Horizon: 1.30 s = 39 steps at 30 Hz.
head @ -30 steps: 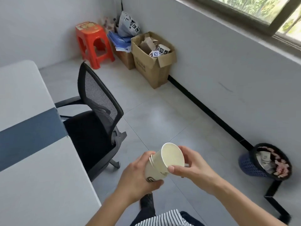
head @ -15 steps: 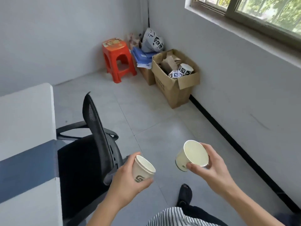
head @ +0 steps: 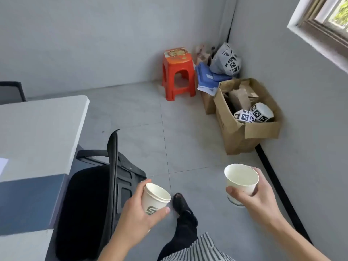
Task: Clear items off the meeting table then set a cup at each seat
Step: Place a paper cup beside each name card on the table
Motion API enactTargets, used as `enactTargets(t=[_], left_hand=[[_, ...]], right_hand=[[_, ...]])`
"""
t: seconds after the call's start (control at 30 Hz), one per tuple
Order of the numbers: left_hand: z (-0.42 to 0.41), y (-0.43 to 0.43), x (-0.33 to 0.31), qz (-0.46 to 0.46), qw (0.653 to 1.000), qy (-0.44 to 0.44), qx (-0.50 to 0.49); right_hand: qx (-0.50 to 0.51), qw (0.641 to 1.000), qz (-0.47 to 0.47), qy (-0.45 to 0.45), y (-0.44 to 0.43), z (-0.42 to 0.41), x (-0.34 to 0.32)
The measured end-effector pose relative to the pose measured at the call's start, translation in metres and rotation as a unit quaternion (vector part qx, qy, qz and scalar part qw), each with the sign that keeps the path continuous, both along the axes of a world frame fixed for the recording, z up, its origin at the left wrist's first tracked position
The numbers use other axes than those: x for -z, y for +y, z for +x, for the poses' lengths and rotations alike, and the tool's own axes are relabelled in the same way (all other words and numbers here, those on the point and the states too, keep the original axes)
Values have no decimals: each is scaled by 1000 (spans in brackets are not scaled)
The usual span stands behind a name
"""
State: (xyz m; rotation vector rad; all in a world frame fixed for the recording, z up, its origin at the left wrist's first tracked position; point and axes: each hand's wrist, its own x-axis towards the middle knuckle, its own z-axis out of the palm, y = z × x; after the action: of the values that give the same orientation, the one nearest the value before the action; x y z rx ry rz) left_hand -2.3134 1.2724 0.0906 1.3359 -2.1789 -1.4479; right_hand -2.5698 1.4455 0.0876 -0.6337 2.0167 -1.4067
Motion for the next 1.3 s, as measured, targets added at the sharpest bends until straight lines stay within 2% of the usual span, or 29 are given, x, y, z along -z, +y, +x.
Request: enactTargets(t=[0.13,0.43,0.7,0.87,0.97,1.07,1.17,1.3], left_hand=[[-50,-76,7,6,1000,9,-28],[-138,-244,-32,-44,996,49,-61],[-138,-335,-2,-10,973,25,-228],[-156,-396,-6,-18,943,18,-331],[-163,-425,-11,-36,914,25,-403],[-158,-434,-13,-37,877,14,-479],[-141,-439,-5,-23,842,-12,-538],[-101,-462,7,-10,796,0,-605]], right_hand=[[-24,1000,-6,15,-76,-50,-1],[-118,991,11,56,-253,-132,-33],[-252,966,41,48,-421,-195,0],[-340,938,45,55,-553,-237,3],[-430,900,47,44,-638,-236,-2],[-511,858,42,40,-715,-210,-12],[-558,828,19,53,-781,-172,-15],[-605,795,2,42,-844,-102,-10]])
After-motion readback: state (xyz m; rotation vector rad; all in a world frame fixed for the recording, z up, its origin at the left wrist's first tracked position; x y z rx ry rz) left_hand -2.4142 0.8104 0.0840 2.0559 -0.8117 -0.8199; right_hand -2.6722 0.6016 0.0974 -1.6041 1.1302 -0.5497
